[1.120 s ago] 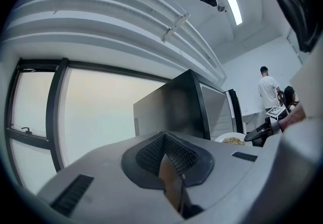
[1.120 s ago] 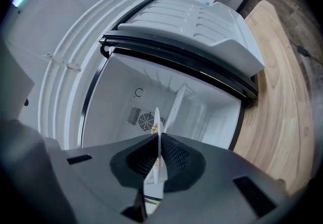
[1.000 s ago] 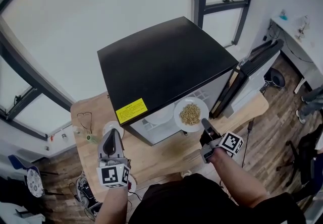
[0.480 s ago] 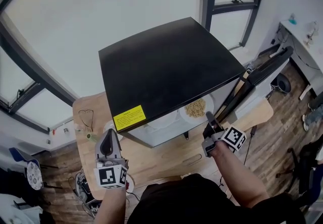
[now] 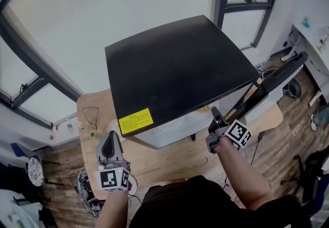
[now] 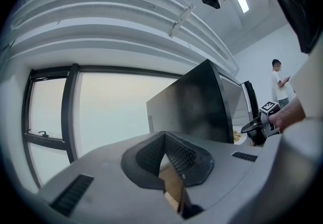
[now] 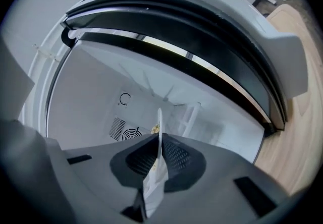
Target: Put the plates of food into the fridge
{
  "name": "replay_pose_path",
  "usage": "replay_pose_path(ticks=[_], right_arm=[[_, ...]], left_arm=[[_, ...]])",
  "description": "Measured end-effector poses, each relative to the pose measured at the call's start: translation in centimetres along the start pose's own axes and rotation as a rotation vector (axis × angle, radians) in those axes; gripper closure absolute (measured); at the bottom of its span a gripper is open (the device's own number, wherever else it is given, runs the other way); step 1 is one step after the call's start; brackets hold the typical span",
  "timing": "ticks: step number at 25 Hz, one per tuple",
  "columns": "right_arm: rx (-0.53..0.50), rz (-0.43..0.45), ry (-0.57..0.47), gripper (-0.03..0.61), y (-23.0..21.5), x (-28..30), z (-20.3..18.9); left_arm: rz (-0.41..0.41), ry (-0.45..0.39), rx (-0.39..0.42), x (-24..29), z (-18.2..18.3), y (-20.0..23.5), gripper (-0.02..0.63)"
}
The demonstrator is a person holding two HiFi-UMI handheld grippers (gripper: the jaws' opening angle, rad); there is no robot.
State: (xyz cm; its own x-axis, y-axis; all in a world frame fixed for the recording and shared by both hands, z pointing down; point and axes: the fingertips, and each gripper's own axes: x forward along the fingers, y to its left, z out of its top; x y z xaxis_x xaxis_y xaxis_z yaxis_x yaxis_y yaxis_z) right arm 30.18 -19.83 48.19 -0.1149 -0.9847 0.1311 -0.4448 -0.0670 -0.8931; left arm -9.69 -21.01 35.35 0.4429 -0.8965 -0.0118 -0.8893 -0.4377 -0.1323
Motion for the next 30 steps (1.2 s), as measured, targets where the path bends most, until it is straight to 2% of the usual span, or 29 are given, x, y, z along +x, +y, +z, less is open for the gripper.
replay_pose_path(ticks=[6, 11, 16, 18, 21, 30], right_arm=[[-0.127, -0.051, 0.006, 0.537, 0.0, 1.8, 0.6], [-0.354, -0.147, 0.046, 0.518, 0.2, 3.1, 1.2], [-0.564, -0.283, 0.096, 0.480, -1.1, 3.7, 1.2], [-0.628, -0.324, 0.103, 0.416, -1.3, 3.7, 1.3], [-0.660, -0.348, 0.096, 0.383, -1.4, 3.7, 1.7], [-0.652, -0.313, 0.055, 0.382, 0.2, 2.6, 1.6]], left_arm=[[0.015, 0.017, 0.004, 0.0, -0.5, 0.7, 0.609], [0.019, 0.029, 0.012, 0.0, -0.6, 1.1, 0.609], [0.023, 0.033, 0.014, 0.0, -0.6, 1.5, 0.609], [0.020, 0.034, 0.016, 0.1, -0.6, 1.5, 0.610], [0.020, 0.031, 0.018, 0.1, -0.7, 1.7, 0.609], [-0.023, 0.033, 0.040, -0.5, -0.6, 1.1, 0.610]])
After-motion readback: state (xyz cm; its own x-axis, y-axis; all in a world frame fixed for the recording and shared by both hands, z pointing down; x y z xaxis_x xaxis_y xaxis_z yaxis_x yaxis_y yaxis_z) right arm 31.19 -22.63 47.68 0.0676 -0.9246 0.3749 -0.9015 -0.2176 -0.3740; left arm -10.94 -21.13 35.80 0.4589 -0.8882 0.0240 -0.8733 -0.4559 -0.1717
